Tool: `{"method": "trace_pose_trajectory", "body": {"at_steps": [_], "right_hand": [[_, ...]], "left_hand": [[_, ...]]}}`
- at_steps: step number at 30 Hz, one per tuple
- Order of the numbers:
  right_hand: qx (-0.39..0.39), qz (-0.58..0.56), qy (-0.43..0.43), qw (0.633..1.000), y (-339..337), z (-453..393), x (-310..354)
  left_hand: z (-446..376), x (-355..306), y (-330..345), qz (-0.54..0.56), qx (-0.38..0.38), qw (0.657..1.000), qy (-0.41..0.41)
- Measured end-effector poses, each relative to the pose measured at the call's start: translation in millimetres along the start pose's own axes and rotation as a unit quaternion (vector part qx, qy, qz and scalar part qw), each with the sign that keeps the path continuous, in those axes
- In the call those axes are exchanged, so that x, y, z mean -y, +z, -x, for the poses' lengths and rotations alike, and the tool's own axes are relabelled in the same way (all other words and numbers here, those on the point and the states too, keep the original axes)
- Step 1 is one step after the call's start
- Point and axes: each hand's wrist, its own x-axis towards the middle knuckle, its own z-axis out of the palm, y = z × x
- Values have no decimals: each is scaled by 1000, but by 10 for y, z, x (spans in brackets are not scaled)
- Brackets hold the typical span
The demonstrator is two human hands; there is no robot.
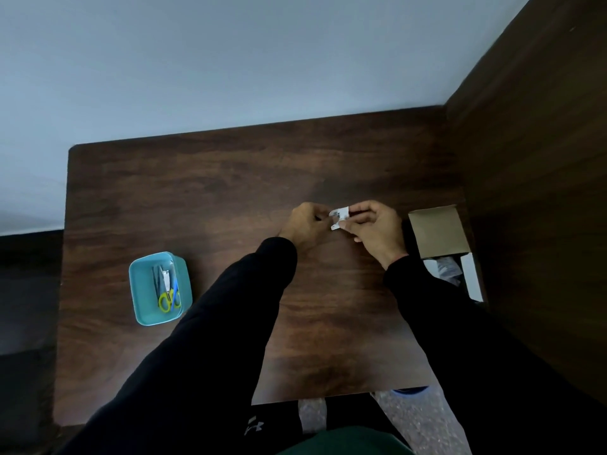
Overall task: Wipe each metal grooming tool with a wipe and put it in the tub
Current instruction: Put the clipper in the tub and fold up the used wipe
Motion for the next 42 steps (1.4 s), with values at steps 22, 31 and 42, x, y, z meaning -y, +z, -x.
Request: {"method": "trace_pose_trajectory", "body": {"at_steps": [22,31,42], "right_hand": [[60,-70,28,995,-292,195,131],[74,-169,23,982,-439,480,152],[-32,-264,50,963,-628,1053,-82]], "left_hand": [[268,-180,68,203,34,977,-49],[467,-341,143,146,-24,988,51],[825,-521,387,22,18,993,118]]}}
